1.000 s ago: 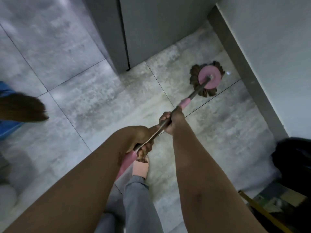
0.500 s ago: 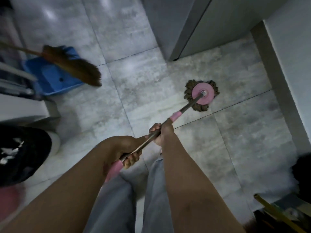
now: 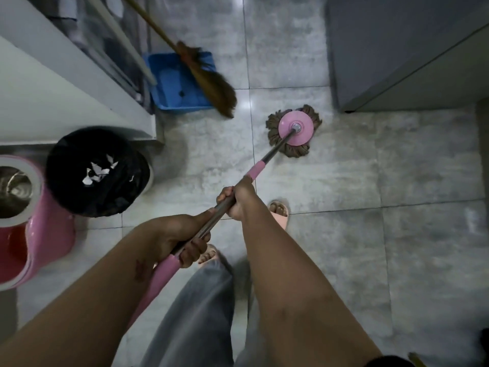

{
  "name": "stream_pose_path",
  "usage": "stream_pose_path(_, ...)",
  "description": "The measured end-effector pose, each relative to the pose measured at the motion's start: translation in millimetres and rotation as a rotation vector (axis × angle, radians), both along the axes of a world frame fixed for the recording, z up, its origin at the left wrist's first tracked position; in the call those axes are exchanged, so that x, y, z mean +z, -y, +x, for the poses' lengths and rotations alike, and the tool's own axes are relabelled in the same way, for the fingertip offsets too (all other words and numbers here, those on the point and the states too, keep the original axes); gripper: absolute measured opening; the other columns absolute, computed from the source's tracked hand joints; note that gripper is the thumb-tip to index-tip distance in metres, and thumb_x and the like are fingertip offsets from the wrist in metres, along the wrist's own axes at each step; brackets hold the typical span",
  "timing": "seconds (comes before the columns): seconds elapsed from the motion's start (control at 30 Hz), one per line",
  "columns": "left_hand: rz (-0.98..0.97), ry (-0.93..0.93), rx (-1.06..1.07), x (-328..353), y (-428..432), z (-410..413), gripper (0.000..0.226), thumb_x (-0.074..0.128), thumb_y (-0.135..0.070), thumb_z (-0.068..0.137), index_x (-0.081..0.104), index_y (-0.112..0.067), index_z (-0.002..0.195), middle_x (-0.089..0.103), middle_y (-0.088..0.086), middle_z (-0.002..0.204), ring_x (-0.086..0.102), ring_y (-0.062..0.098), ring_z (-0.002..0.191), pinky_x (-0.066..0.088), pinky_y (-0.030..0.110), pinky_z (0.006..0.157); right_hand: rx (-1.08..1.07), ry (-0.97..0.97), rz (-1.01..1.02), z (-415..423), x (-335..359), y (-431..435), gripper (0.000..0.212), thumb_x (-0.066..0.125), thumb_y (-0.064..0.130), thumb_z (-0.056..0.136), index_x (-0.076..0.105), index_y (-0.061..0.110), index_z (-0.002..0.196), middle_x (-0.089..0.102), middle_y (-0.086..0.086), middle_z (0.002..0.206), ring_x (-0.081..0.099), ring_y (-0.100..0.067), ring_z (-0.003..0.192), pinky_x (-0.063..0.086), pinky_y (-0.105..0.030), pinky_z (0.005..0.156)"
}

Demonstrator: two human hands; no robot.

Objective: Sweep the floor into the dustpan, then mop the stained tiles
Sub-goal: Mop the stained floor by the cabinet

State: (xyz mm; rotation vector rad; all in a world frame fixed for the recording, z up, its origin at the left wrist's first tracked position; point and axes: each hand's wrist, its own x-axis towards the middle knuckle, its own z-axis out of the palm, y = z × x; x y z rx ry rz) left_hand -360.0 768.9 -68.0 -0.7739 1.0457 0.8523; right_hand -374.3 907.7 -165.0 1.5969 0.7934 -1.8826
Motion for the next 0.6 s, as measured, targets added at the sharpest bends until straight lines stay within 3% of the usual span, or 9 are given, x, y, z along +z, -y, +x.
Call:
stream_pose_path(0.13, 0.019, 0.009, 0.139, -10, -17, -13, 0.058, 0.045, -0.070, 0.086, 0.039, -0.016, 0.065, 0.030, -0.003, 0.047, 0.026, 0.008, 0.032, 0.025, 0.012, 0.033, 0.092, 0.015, 0.014, -30, -9, -16, 0.051, 0.022, 0.061, 0.095, 0.040, 0.015, 0.082, 0.032, -0.002, 0.043, 0.034, -0.019, 0.040, 0.045, -0.028, 0.055)
stream_pose_path(0.2, 0.042, 0.003, 0.189, -17, -33, -25, 0.058, 0.045, -0.070, 0.087, 0.040, -0.016, 0.066, 0.031, -0.003, 0.048, 0.026, 0.008, 0.032, 0.026, 0.012, 0.034, 0.129, 0.008, 0.022, -50, -15, -32, 0.056, 0.023, 0.066, 0.093, 0.040, 0.014, 0.081, 0.033, -0.002, 0.044, 0.036, -0.019, 0.040, 0.046, -0.032, 0.059)
stream_pose_path(0.33, 0.073, -0.009, 0.263, -35, -76, -63, 0.057, 0.045, -0.072, 0.086, 0.042, -0.017, 0.069, 0.032, -0.003, 0.050, 0.026, 0.008, 0.035, 0.027, 0.013, 0.035, 0.213, 0.002, 0.039, -101, -30, -73, 0.058, 0.024, 0.067, 0.093, 0.039, 0.013, 0.076, 0.032, -0.002, 0.044, 0.034, -0.018, 0.035, 0.043, -0.023, 0.048)
stream_pose_path(0.47, 0.099, -0.027, 0.338, -54, -123, -121, 0.058, 0.046, -0.072, 0.084, 0.042, -0.017, 0.069, 0.032, -0.004, 0.048, 0.026, 0.008, 0.034, 0.027, 0.013, 0.034, 0.290, -0.024, 0.049, -171, -44, -118, 0.057, 0.021, 0.067, 0.093, 0.039, 0.015, 0.079, 0.032, -0.001, 0.045, 0.036, -0.018, 0.037, 0.046, -0.031, 0.060)
stream_pose_path(0.6, 0.129, -0.036, 0.417, -72, -170, -189, 0.057, 0.047, -0.071, 0.085, 0.041, -0.016, 0.068, 0.032, -0.003, 0.047, 0.026, 0.007, 0.032, 0.026, 0.012, 0.033, 0.375, -0.064, 0.113, -248, -53, -159, 0.064, 0.016, 0.077, 0.087, 0.038, 0.017, 0.076, 0.031, -0.001, 0.047, 0.038, -0.018, 0.034, 0.047, -0.028, 0.054)
